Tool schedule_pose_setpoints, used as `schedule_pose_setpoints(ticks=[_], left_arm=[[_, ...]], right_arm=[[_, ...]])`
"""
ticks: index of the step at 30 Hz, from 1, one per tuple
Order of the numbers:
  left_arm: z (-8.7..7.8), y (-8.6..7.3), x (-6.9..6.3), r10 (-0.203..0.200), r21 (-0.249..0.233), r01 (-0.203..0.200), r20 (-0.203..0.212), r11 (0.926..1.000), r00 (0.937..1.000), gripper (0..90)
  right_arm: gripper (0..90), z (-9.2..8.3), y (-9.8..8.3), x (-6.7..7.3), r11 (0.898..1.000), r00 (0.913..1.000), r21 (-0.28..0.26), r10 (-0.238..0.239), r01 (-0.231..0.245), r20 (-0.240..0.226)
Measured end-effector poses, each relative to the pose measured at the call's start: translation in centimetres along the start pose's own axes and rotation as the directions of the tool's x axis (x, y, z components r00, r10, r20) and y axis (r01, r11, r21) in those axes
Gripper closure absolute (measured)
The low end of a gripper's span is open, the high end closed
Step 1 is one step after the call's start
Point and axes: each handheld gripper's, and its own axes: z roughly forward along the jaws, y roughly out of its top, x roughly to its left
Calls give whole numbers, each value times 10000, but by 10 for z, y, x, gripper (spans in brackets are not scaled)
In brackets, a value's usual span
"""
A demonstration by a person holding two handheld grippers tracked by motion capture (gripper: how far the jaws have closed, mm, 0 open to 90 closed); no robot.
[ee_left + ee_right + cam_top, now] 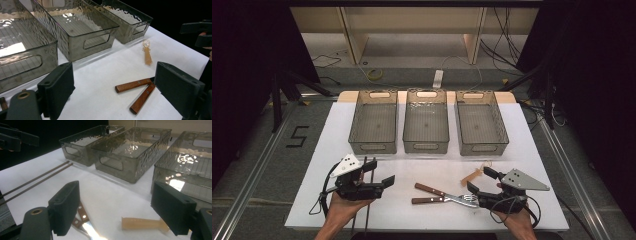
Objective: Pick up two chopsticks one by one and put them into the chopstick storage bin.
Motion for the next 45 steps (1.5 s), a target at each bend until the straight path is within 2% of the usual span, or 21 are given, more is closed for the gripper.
schedule_pose_setpoints(ticks=[8,12,14,20,23,25,27,29,32,33,34,38,41,42,43,44,45], left_arm=[[0,1,1,-26,89,26,-22,10000,10000,155],[1,2,-1,263,304,-255,-254,9992,9993,156],[4,4,-2,296,735,-247,-663,9970,9974,161],[7,11,2,241,1562,-68,-1092,9877,9937,172],[7,15,4,-253,2154,486,-1095,9753,9937,173],[7,17,3,-275,2434,585,-1286,9682,9913,173],[8,18,4,-290,2515,622,-1337,9659,9906,182],[9,22,10,-516,2690,934,-1585,9586,9860,184],[14,27,17,-356,3033,931,-1898,9483,9812,185],[14,27,17,-356,3033,931,-1898,9483,9812,185],[17,30,22,-363,3270,1017,-2002,9395,9791,193],[24,37,30,-513,3691,1276,-2094,9206,9765,195],[26,36,36,-622,3590,1557,-2587,9203,9640,198],[28,35,38,-567,3769,1595,-2697,9124,9613,202],[28,35,41,-500,4017,1639,-2791,9010,9590,202],[28,34,44,-604,4104,1753,-2779,8949,9587,201],[28,33,46,-766,4228,1855,-2615,8871,9622,202]], right_arm=[[243,-1,0,-1,10000,10000,-50,-9,9,12],[245,-2,1,-1,10000,10000,-81,-41,42,88],[246,-3,1,-2,9999,9999,-111,-1,2,116],[246,-2,1,-2,10000,9999,-18,11,-11,129],[247,-1,1,-1,10000,9998,52,-44,43,172],[246,-1,1,-2,9999,9998,76,-75,74,196],[246,0,0,-2,9999,9997,126,-33,30,231],[246,1,0,-2,9999,9997,161,-12,8,242],[246,1,0,-2,9998,9997,209,-33,28,251],[246,1,0,-2,9998,9997,218,-35,29,255],[246,1,0,-2,9997,9997,227,-41,35,253],[246,1,0,-3,9997,9997,226,-16,11,233],[246,1,0,-3,9998,9997,219,1,-6,242],[246,1,0,-3,9997,9997,245,4,-10,246],[246,2,0,-3,9997,9997,255,25,-30,223],[246,2,0,-3,9996,9998,263,33,-38,217],[246,2,0,-3,9995,9997,322,20,-27,235]])
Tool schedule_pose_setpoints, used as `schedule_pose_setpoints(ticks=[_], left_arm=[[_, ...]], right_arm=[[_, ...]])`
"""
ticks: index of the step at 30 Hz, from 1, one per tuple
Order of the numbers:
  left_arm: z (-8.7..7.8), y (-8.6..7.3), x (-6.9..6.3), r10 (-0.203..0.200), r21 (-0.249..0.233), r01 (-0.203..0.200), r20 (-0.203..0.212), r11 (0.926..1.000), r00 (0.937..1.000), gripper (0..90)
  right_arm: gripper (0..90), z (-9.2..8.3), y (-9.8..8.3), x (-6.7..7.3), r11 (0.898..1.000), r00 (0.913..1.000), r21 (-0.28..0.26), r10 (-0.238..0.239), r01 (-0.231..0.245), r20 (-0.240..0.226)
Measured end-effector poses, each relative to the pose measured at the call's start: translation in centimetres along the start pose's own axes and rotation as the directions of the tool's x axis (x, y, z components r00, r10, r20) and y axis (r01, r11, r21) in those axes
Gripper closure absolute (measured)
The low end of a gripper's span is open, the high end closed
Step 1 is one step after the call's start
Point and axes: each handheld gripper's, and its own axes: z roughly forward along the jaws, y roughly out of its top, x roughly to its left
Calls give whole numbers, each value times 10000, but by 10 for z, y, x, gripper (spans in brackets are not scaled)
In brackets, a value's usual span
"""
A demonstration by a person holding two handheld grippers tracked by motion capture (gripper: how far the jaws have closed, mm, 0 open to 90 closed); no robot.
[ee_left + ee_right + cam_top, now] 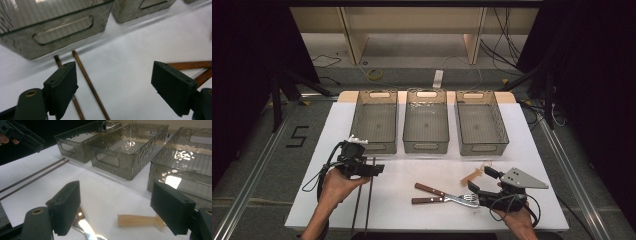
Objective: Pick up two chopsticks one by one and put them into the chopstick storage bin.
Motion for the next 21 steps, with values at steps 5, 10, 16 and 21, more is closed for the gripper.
schedule_pose_setpoints(ticks=[5,10,16,21], left_arm=[[0,-1,7,163,622,-141,-348,9980,9993,202],[-3,-3,15,195,1088,-122,-667,9940,9976,232],[-2,-8,26,268,2122,-42,-1037,9772,9942,284],[7,-14,28,438,2808,-118,-1079,9597,9932,345]], right_arm=[[246,1,0,0,9999,10000,104,-30,31,-45],[249,1,0,1,9999,9999,153,-57,58,-107],[249,3,-1,1,9996,9999,276,-54,59,-164],[249,3,-1,2,9994,9997,316,-148,153,-178]])
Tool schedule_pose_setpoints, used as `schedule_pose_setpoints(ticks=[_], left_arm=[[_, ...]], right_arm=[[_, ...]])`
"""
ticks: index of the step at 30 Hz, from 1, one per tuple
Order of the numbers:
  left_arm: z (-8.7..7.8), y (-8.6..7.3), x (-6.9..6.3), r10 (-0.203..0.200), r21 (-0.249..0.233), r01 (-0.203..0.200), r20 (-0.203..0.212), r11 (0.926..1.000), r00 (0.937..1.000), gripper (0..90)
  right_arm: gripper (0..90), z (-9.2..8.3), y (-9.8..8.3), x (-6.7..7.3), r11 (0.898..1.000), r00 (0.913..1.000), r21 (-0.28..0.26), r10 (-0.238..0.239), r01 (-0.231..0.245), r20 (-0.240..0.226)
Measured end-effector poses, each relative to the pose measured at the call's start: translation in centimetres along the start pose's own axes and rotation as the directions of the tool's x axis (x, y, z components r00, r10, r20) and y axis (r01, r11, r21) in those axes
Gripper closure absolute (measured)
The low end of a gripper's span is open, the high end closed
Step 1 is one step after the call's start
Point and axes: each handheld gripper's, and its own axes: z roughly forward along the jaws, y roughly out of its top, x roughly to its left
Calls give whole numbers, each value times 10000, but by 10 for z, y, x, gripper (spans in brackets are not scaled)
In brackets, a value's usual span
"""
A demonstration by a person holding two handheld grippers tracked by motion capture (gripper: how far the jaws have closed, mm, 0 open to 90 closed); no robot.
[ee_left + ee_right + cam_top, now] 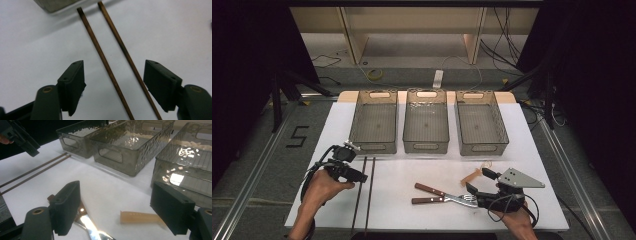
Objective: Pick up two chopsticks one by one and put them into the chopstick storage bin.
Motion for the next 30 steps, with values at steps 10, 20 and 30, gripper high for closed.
schedule_pose_setpoints(ticks=[10,20,30], left_arm=[[15,-4,-2,215,705,-207,-108,9973,9997,517],[25,-6,-5,371,1103,-344,-226,9933,9991,594],[34,-7,-5,531,1459,-483,-289,9881,9982,623]], right_arm=[[261,-2,1,0,10000,10000,-70,-47,47,47],[261,-1,0,0,10000,10000,-51,-71,71,50],[263,-1,0,1,10000,10000,-43,-83,83,10]])
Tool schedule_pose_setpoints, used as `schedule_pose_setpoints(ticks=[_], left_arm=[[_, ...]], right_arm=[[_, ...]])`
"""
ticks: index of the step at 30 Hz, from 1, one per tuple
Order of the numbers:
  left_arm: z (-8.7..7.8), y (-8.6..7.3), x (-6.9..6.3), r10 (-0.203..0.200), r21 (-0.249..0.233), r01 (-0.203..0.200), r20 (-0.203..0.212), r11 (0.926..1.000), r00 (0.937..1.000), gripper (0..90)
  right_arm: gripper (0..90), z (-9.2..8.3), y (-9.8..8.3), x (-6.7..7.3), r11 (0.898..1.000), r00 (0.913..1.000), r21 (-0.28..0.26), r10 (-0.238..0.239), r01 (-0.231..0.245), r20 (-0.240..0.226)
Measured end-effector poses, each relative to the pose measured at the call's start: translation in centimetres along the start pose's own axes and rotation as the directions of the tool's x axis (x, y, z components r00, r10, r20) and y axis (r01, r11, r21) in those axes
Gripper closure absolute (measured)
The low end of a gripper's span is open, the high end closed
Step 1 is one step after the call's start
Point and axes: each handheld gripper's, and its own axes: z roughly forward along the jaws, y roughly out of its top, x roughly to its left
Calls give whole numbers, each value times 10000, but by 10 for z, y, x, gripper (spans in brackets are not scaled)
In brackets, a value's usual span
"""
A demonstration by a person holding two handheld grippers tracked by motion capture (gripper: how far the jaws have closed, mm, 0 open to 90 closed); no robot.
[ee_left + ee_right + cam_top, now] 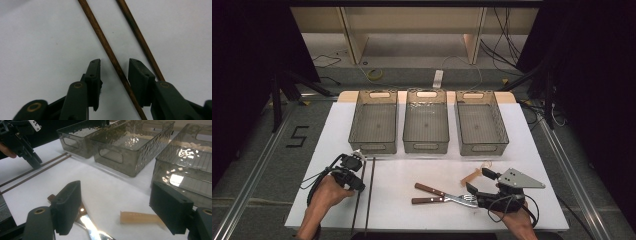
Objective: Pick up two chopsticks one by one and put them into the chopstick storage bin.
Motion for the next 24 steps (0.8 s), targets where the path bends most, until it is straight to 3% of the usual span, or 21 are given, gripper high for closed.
schedule_pose_setpoints(ticks=[6,15,24], left_arm=[[1,-1,0,66,-29,-66,-105,10000,9999,672],[0,-2,7,-184,-89,184,-26,9998,9998,793],[0,-3,9,-313,-132,313,37,9994,9995,836]], right_arm=[[263,0,0,0,10000,10000,-19,-21,21,-17],[265,0,0,0,10000,10000,24,-16,16,-6],[265,0,0,0,10000,10000,80,-7,7,-9]])
